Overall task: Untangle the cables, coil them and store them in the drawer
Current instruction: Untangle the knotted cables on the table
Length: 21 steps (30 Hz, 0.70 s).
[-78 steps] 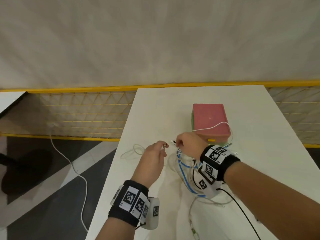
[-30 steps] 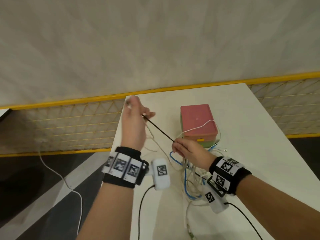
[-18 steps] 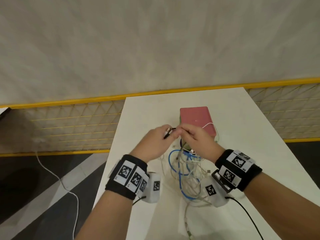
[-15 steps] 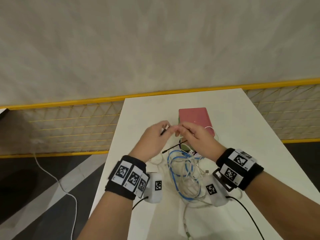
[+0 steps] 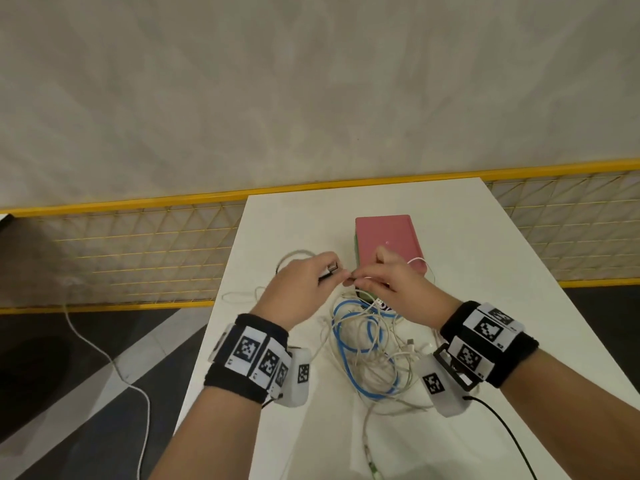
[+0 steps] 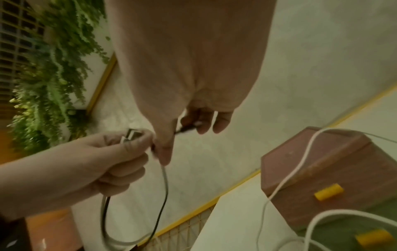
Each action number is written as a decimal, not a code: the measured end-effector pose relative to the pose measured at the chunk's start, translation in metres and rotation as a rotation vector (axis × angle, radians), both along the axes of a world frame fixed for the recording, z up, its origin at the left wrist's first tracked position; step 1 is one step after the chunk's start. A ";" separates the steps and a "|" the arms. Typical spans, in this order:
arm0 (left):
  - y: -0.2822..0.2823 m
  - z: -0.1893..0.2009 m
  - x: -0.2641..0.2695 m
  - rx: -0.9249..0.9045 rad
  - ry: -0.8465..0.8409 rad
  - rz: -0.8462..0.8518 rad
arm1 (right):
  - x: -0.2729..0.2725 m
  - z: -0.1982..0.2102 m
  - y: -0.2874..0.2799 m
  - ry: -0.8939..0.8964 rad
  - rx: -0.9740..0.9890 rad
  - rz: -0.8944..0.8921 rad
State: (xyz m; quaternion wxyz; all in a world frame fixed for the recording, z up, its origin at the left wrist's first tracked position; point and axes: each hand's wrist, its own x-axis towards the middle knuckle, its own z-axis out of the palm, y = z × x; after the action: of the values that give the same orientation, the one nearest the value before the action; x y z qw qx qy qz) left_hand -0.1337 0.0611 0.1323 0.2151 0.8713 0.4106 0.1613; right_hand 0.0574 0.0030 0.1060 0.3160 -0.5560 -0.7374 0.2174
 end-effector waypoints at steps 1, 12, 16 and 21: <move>0.000 -0.005 0.000 0.019 0.043 -0.004 | -0.001 0.002 0.001 -0.051 -0.012 0.006; 0.010 -0.012 -0.029 -0.122 -0.327 0.206 | -0.046 0.002 0.081 -0.119 -0.276 -0.014; 0.014 -0.027 -0.040 -0.118 -0.344 0.268 | -0.043 -0.026 0.081 -0.306 -0.294 0.003; 0.009 -0.053 -0.043 -0.188 -0.342 0.277 | -0.010 -0.062 0.047 -0.406 -0.367 -0.151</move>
State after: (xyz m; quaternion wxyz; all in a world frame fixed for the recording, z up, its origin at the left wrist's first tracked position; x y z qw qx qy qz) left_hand -0.1766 0.0705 0.0797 0.3374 0.7428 0.4971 0.2955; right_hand 0.0476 0.0503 0.0441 0.0712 -0.6895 -0.6903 0.2074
